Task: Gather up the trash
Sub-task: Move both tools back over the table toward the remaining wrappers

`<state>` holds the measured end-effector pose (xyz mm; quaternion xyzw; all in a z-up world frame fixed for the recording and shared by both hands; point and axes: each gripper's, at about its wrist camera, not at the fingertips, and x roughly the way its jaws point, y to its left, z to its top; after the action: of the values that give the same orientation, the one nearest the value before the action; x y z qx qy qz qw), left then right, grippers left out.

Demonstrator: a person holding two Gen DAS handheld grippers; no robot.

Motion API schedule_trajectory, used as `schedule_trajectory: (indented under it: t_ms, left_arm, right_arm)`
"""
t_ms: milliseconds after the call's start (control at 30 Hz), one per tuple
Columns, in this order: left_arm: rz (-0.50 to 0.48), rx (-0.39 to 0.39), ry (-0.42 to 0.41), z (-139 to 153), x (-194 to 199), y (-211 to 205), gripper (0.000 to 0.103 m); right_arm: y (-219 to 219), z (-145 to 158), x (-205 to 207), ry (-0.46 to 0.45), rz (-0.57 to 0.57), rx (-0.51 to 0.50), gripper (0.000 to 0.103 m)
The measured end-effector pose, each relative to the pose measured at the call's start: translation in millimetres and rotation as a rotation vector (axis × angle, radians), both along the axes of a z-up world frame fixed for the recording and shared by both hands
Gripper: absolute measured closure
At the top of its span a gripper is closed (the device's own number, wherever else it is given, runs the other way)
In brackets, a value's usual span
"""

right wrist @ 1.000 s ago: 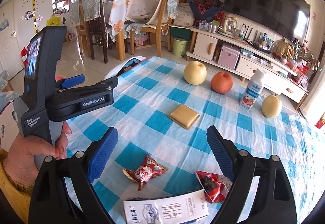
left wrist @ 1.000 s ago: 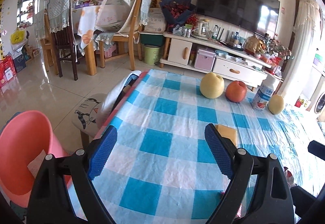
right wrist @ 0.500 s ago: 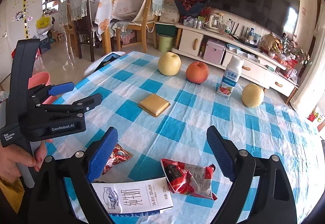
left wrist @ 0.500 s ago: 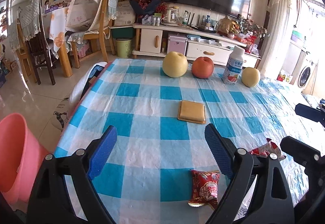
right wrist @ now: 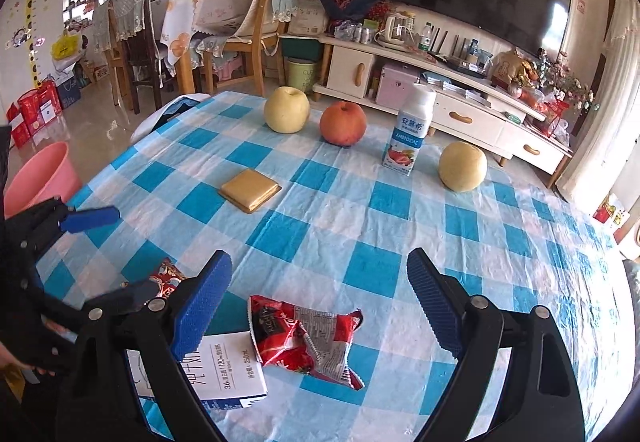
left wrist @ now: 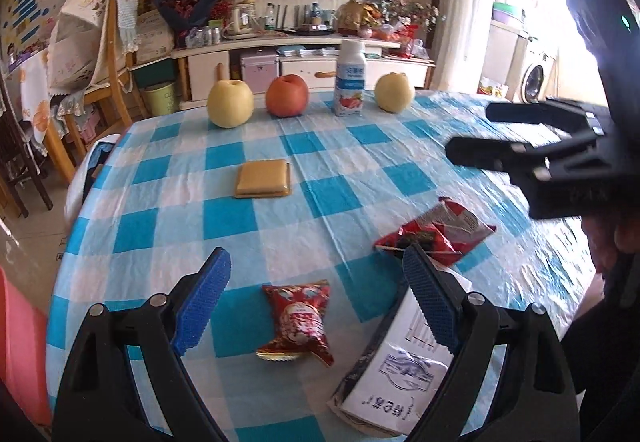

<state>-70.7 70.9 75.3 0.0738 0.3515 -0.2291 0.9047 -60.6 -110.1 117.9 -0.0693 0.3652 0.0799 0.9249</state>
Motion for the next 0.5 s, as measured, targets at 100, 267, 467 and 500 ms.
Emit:
schedule_trajectory:
  t_ms: [100,267,467,500]
  left_arm:
    - [-0.063,0.037,0.018,-8.8,-9.9,-16.9,0.014]
    - [-0.172,0.097,0.051,-23.8,-23.9,-40.9,0.014]
    - [-0.275,0.199,0.071,-42.6,-36.9,-62.8,0.014]
    - [-0.282,0.21,0.074,-45.3,-37.5,-64.6,0.014]
  right_arm:
    - [-14.6,3.8,3.9,0.011,-0.019,0.02,0.014]
    - [-30.6,5.1,11.2,0.06,-0.025,0.041,0.014]
    - [-34.8,-5.3,19.6,0.181,0.018,0.095,0.014]
    - [-34.3,-8.2,20.7,0.203,0.024,0.105,0.014]
